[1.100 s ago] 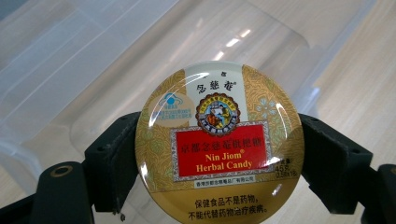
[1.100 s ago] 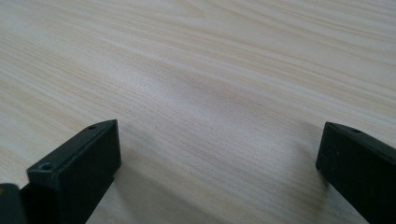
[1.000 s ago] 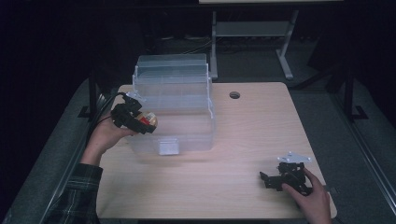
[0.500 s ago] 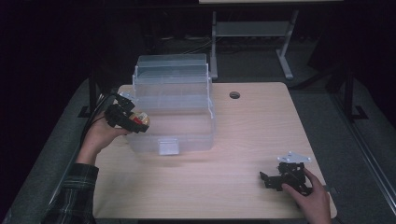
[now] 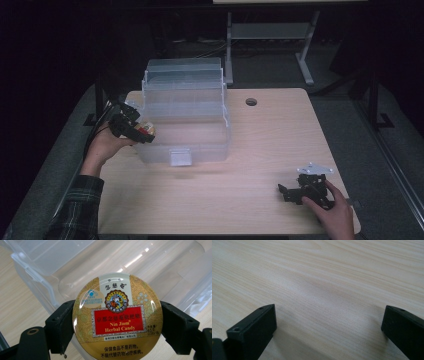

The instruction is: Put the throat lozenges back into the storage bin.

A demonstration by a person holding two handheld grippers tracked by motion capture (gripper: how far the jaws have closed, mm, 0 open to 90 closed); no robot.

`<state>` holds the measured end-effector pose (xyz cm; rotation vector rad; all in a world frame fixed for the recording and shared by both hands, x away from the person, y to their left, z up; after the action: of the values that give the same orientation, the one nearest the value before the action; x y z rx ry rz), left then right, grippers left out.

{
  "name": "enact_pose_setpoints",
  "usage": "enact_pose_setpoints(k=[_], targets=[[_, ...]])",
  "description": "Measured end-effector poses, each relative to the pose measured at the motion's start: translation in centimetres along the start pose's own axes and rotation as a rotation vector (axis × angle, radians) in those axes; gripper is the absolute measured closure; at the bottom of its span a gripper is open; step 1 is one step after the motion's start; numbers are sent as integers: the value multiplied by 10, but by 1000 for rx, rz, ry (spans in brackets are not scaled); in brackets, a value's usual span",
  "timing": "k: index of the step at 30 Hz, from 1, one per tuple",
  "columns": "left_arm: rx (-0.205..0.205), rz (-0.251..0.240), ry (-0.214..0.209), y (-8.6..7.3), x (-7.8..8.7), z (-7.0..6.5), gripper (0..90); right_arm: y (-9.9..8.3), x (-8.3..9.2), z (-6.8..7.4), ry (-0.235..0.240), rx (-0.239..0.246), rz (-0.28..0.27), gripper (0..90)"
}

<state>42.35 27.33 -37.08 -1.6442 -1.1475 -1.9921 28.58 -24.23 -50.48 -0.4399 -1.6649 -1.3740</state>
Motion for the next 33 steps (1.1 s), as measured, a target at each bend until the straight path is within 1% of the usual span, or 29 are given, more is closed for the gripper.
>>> enact_pose_setpoints(k=[11,16,18,21,23,26,28,30,31,32,33], targets=[[-3,-3,1,-1,-2,1,195,0,0,0,0,0,0,0],[-3,9,-4,-2,-5,2,191,0,0,0,0,0,0,0],[5,0,-7,-2,-4,2,184,0,0,0,0,0,0,0],[1,-10,-6,-1,-2,2,183,0,0,0,0,0,0,0],[-1,-7,-8,-2,-1,2,183,0,0,0,0,0,0,0],[-5,-14,-7,-2,2,0,183,0,0,0,0,0,0,0],[-2,-29,-5,-2,5,-3,183,0,0,0,0,0,0,0],[-13,-35,-7,-3,8,-6,183,0,0,0,0,0,0,0],[-10,-36,-8,-3,9,-8,184,0,0,0,0,0,0,0],[-17,-42,-6,-4,12,-10,184,0,0,0,0,0,0,0],[-17,-42,-6,-4,12,-10,184,0,0,0,0,0,0,0]])
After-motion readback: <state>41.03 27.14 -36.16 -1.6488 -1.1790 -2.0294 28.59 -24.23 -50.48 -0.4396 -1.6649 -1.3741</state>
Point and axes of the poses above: each handheld gripper's, and its own axes: x roughly backward along the jaws, y roughly out of its top, z roughly to its left, the point moved 3 cm from there along -x, roughly forward along the jaws, and after that the axes turned 8 degrees about z, right-handed, at the moved point
